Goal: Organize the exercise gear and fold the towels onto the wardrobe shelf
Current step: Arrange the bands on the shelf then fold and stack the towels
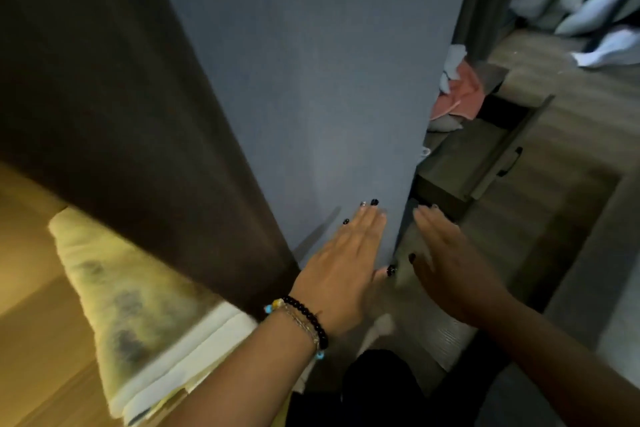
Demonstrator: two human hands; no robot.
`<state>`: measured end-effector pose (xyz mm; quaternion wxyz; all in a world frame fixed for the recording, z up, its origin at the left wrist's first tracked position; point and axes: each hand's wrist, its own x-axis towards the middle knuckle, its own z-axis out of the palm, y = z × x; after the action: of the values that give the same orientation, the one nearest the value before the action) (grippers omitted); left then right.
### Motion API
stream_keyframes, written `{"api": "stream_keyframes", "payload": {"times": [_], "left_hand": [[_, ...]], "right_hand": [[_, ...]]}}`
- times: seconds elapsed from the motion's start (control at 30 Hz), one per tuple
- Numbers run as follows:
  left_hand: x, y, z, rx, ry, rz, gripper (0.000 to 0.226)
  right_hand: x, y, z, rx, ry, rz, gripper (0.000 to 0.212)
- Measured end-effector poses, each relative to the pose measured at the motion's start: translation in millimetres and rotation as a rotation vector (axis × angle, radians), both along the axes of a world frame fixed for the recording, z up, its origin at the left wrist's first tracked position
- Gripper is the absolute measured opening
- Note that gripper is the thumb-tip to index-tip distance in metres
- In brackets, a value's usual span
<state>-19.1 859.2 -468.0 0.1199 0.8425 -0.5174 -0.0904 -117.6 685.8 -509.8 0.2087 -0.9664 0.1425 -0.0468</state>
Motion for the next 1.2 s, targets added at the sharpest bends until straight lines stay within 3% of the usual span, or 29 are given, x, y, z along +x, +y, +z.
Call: {"api": "stream_keyframes", "payload": {"times": [0.17,0.5,0.7,1.2], "left_hand": [[-5,-24,54,0.018,0.179,-0.001,0.073],[-14,-73,148,0.109,0.357,0.081,0.078],[-2,-133,172,0.119,0.362,0.061,0.075],[44,-273,170,0.029,0.469,0.166,0.091]], "right_hand": [[-15,-16,63,0.043,0.042,-0.087,0.065],[-42,-63,179,0.018,0.173,-0.236,0.073],[-33,-118,212,0.016,0.298,-0.230,0.072],[12,-225,227,0.134,0.351,-0.283,0.078]]}}
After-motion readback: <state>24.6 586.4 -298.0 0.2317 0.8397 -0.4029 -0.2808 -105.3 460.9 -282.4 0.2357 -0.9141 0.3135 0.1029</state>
